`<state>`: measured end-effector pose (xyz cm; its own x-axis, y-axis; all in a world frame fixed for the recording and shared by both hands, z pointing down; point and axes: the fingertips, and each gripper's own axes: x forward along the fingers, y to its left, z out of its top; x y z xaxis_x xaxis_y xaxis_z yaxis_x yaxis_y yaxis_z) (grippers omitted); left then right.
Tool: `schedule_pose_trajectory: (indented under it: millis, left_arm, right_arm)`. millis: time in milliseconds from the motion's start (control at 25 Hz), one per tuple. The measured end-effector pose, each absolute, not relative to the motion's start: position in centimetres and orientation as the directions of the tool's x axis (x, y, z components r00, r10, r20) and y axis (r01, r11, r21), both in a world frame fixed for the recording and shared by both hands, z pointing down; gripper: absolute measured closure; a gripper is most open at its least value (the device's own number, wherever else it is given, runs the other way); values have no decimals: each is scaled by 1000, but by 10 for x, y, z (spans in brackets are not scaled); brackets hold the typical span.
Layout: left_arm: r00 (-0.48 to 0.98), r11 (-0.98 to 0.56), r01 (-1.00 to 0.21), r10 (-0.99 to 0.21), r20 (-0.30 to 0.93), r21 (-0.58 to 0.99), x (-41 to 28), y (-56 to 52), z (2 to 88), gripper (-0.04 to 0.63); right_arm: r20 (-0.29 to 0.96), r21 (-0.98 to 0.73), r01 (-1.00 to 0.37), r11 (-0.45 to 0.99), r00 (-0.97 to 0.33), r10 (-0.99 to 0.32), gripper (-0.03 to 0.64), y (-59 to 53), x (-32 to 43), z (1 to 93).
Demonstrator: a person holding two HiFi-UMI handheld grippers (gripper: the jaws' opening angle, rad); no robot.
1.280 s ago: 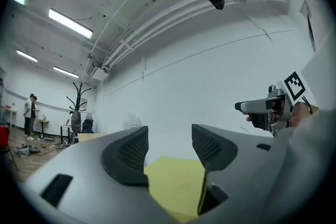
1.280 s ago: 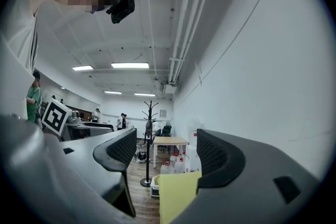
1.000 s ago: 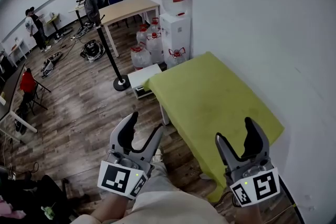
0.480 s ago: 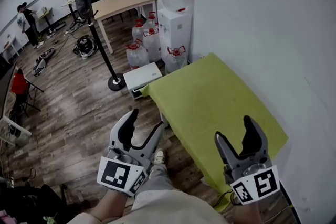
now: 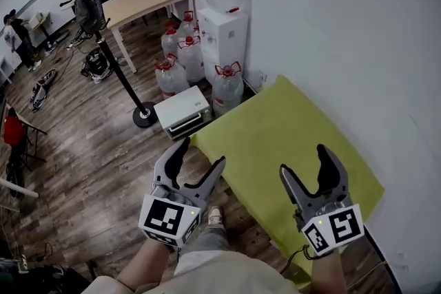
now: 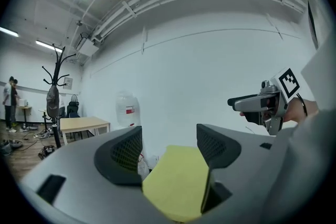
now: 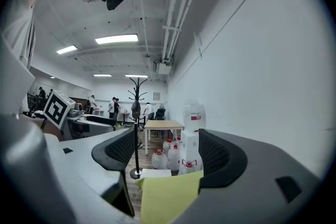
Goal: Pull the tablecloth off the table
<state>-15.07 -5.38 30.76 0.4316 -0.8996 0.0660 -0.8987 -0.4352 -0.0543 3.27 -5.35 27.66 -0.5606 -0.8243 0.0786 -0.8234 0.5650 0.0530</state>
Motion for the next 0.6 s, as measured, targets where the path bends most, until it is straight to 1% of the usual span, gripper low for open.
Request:
schedule_pose_trajectory:
  millis: [160,280,400,600]
  left_arm:
    - [480,-488,-872,-869,120,-46,-158,-116,332,259]
    - [527,-536,-844,-835,159,-23,-158,-156,352,253]
    - [582,-596,-803,-788,200,-9,-152,-189,376,252]
    - [643,-667,-745,-715,274,9,-136,-245,423,252]
  right_arm:
    - [142,52,-854,518,-507,-850,239,-114,29,303]
    - [182,20,-876,482,-471,-863,233,-155,27,326]
    - [225,-32,-888,460,-454,-862,230,-188,24,357]
    - [327,-52,-911,410,-404,-855,219,-248,32,418]
